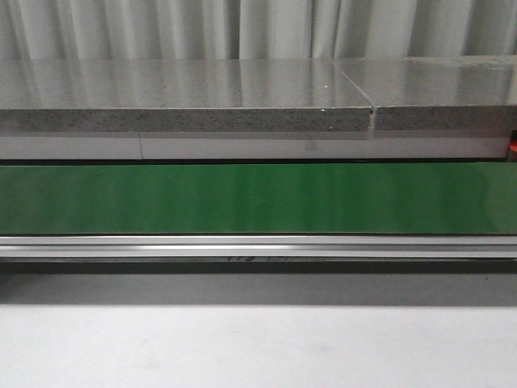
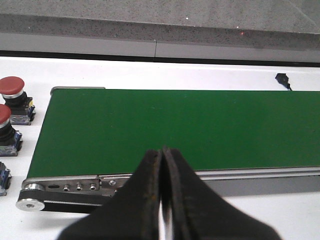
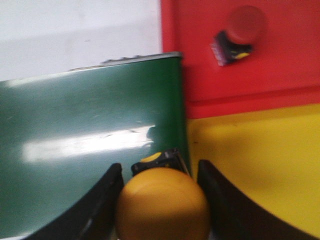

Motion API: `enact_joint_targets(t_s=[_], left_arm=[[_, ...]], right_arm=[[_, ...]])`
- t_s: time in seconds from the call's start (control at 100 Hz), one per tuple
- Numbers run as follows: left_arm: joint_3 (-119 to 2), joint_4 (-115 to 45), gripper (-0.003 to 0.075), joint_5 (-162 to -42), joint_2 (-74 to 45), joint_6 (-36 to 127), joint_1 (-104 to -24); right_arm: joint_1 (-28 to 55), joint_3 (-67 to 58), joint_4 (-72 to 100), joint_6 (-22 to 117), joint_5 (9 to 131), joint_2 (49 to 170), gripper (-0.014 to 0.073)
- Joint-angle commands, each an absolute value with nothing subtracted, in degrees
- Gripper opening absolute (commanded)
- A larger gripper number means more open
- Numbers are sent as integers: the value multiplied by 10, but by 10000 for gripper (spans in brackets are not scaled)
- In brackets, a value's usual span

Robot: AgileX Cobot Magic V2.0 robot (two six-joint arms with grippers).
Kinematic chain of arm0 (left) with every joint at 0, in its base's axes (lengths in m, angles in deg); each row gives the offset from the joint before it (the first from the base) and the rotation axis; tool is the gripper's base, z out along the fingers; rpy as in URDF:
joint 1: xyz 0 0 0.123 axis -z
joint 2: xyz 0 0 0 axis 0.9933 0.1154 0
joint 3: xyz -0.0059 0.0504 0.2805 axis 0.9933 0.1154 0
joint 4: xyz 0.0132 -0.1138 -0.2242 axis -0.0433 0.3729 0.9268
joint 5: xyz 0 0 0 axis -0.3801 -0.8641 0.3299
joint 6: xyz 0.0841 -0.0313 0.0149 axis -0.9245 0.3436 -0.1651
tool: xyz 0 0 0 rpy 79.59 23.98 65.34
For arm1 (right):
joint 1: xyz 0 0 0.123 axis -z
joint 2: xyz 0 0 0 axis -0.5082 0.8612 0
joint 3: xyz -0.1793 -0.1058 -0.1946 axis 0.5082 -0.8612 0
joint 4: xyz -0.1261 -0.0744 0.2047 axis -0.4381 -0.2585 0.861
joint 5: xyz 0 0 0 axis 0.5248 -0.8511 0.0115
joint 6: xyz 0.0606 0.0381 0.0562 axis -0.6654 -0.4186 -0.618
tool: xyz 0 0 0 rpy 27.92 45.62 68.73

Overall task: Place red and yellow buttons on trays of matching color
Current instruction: 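Carry the yellow button into the yellow tray and open the right gripper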

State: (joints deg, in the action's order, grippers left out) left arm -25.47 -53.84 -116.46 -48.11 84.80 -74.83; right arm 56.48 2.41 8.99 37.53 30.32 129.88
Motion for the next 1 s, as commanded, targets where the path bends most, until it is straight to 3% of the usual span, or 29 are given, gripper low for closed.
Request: enact_joint_targets(t_s=[0.0, 0.18, 0.46, 0.85, 0.99], left_arm=[[-269, -535, -19, -1118, -478, 848, -744], [-269, -535, -19, -1118, -478, 848, -744], [-269, -535, -19, -1118, -478, 848, -744], [-269, -535, -19, -1118, -478, 848, -744], [-269, -535, -19, -1118, -478, 848, -744]], right_arm=[[614, 39, 92, 360, 329, 1285, 169], [671, 18, 97, 344, 361, 1316, 169], [673, -62, 99, 344, 467, 1367, 169], [673, -62, 99, 344, 485, 1437, 171], [673, -62, 99, 344, 478, 1443, 244]])
